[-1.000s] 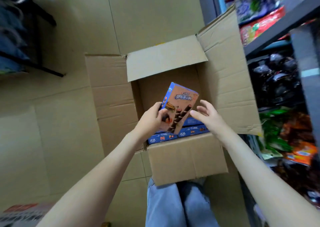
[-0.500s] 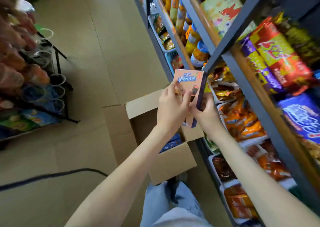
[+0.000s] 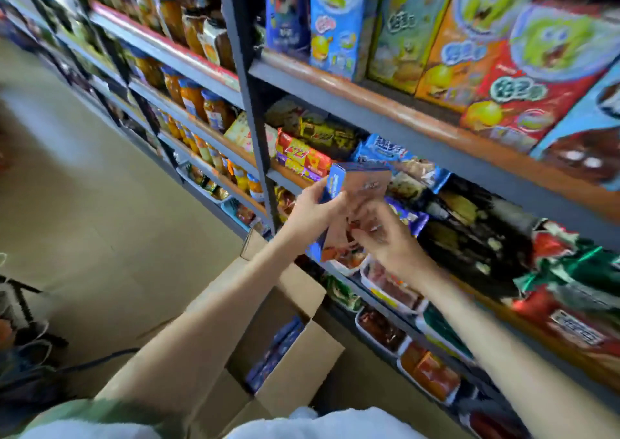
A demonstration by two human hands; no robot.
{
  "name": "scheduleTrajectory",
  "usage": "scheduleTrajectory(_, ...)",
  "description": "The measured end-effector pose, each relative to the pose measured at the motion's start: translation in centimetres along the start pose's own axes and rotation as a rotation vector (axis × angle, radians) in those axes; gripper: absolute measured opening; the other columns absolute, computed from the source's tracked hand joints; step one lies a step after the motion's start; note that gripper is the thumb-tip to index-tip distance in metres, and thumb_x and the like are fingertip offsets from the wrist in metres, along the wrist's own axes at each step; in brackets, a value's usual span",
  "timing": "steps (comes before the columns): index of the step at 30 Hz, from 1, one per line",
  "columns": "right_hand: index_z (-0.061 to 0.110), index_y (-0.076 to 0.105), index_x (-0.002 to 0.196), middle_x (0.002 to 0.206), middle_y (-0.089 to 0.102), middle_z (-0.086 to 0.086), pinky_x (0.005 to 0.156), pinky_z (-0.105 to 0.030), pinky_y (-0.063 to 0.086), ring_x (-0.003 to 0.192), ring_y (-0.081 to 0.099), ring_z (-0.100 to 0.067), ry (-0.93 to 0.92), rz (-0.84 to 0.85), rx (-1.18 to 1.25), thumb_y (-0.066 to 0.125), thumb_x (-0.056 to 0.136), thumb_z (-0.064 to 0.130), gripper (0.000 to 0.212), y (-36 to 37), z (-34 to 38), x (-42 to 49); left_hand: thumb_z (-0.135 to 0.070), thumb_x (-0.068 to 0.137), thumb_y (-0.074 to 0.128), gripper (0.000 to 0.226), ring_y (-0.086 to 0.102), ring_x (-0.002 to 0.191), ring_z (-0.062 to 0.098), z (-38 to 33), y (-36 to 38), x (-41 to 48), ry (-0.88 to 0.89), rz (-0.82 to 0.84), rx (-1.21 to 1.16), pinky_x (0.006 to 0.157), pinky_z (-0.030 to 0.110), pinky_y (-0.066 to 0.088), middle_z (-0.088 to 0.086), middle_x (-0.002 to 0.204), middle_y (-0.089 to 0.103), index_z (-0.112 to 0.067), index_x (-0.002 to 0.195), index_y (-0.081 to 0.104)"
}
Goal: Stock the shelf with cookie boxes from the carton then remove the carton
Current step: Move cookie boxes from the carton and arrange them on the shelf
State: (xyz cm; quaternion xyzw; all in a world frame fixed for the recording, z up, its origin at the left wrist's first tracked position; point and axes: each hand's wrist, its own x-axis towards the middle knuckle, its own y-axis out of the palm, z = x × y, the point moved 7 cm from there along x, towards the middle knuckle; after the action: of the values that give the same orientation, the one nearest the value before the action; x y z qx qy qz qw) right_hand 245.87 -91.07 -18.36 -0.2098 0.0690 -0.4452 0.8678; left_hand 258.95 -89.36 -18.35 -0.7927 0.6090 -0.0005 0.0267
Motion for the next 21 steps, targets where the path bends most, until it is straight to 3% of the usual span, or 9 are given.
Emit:
scheduleTrajectory(3,0.017,0.041,0.095,0.073,0.047,0.007,0.061,-0.018,0.038,0.065,0.048,0.000,-0.098,-0.256,-0.144,0.063,0.087,0.002,0.027,-6.1,1.7,-3.8,-0.034,0.083,0.063,0.009,0.061,0.079,0.017,-4.9,5.1,-1.2,0.109,0.039,-0.005,0.074,0.040,0.051,0.000,0.082,0.068,-0.026,0.086,0.066)
scheduleTrajectory(5,0.018,0.036,0.098,0.070,0.042,0.004,0.055,-0.016,0.035,0.059,0.045,-0.003,-0.144,-0.434,-0.201,0.069,0.084,0.006,0.038,-9.9,3.1,-6.7,-0.030,0.090,0.061,0.014,0.061,0.074,0.016,-8.0,8.2,-2.2,0.178,0.032,-0.028,0.066,0.037,0.050,0.004,0.078,0.067,-0.018,0.083,0.065)
scheduleTrajectory(7,0.026,0.030,0.104,0.081,0.049,-0.001,0.056,-0.011,0.038,0.064,0.048,-0.003,-0.193,-0.572,-0.201,0.075,0.079,0.012,0.054,-13.5,5.3,-9.4,-0.024,0.093,0.058,0.019,0.060,0.062,0.004,-11.7,10.8,-3.2,0.256,0.034,-0.050,0.056,0.022,0.047,-0.007,0.065,0.066,-0.015,0.077,0.063)
scheduleTrajectory(9,0.037,0.026,0.111,0.104,0.056,0.000,0.068,-0.008,0.043,0.081,0.058,-0.005,-0.227,-0.624,-0.139,0.077,0.077,0.014,0.066,-16.5,7.5,-11.4,-0.022,0.093,0.058,0.020,0.058,0.055,-0.003,-15.3,12.8,-4.1,0.344,0.066,-0.077,0.051,0.013,0.044,-0.012,0.057,0.065,-0.017,0.074,0.062)
scheduleTrajectory(11,0.038,0.035,0.119,0.103,0.062,0.011,0.074,-0.019,0.052,0.082,0.063,-0.003,-0.197,-0.583,-0.101,0.073,0.082,0.021,0.055,-18.7,9.4,-12.5,-0.035,0.084,0.061,0.021,0.061,0.061,0.006,-18.9,14.5,-5.0,0.446,0.110,-0.091,0.054,0.019,0.047,-0.007,0.064,0.067,-0.016,0.076,0.064)
scheduleTrajectory(14,0.031,0.056,0.110,0.098,0.069,0.014,0.078,-0.036,0.056,0.079,0.067,-0.005,-0.170,-0.529,-0.087,0.064,0.088,0.028,0.023,-21.2,11.9,-13.4,-0.046,0.076,0.056,0.029,0.058,0.059,0.008,-23.8,16.5,-5.6,0.571,0.153,-0.067,0.053,0.021,0.045,-0.007,0.059,0.065,-0.019,0.070,0.063)
scheduleTrajectory(19,0.035,0.056,0.099,0.092,0.069,0.013,0.057,-0.017,0.049,0.059,0.065,-0.005,-0.284,-0.617,-0.050,0.062,0.090,0.022,0.017,-25.3,17.2,-14.2,-0.055,0.073,0.052,0.036,0.062,0.070,0.016,-30.4,18.3,-5.2,0.701,0.178,-0.053,0.064,0.033,0.048,0.000,0.072,0.069,-0.022,0.073,0.067)
scheduleTrajectory(21,0.032,0.058,0.097,0.085,0.068,0.011,0.048,-0.010,0.041,0.055,0.062,-0.003,-0.311,-0.628,-0.046,0.062,0.090,0.020,0.015,-26.6,18.9,-13.7,-0.051,0.080,0.055,0.032,0.062,0.066,0.010,-32.7,18.2,-4.9,0.734,0.165,-0.077,0.061,0.028,0.049,-0.005,0.066,0.069,-0.022,0.072,0.066)
